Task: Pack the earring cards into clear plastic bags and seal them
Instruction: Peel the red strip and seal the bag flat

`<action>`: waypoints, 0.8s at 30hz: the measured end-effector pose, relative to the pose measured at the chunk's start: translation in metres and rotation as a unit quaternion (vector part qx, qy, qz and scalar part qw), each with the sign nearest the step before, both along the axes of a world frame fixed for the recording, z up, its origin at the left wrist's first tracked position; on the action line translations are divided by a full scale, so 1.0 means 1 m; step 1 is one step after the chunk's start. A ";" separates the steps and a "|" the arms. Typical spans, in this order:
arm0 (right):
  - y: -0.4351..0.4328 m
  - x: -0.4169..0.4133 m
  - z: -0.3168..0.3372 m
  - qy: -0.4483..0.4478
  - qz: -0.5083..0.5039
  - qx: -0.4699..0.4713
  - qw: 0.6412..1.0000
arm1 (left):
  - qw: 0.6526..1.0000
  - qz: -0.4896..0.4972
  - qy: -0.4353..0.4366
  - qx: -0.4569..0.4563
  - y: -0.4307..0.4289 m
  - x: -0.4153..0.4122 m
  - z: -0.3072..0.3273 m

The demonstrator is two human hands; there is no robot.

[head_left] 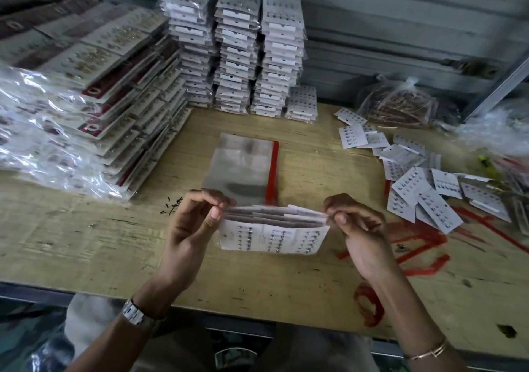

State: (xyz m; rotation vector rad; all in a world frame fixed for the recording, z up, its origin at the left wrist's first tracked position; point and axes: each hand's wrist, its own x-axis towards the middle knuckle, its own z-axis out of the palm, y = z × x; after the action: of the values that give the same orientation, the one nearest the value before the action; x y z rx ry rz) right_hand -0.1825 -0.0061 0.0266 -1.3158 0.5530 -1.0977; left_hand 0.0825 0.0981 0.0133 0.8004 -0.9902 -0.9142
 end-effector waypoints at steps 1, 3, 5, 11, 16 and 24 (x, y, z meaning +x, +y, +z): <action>-0.002 0.001 0.000 -0.012 0.003 0.002 1.000 | 1.000 0.002 -0.004 -0.003 -0.002 0.000 0.001; -0.003 0.004 0.001 -0.032 0.020 -0.008 0.999 | 1.000 -0.002 0.001 0.000 -0.005 0.002 0.002; -0.004 0.005 -0.001 -0.047 0.029 -0.006 0.998 | 1.000 -0.010 0.011 0.004 -0.006 0.005 0.001; -0.005 0.004 -0.003 -0.057 0.040 0.012 0.998 | 1.000 -0.021 -0.006 -0.006 -0.009 0.008 -0.005; -0.004 -0.001 -0.005 -0.032 0.035 -0.010 0.999 | 0.999 -0.004 -0.030 -0.022 -0.009 0.006 -0.009; -0.006 -0.013 -0.008 0.105 0.015 -0.090 0.990 | 0.994 0.020 -0.093 -0.047 -0.007 0.006 -0.010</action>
State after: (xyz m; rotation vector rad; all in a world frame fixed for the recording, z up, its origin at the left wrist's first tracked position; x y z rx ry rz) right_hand -0.1958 -0.0117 0.0189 -1.6059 0.5978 -1.0081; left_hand 0.0881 0.0915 0.0036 0.8341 -1.1675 -0.7637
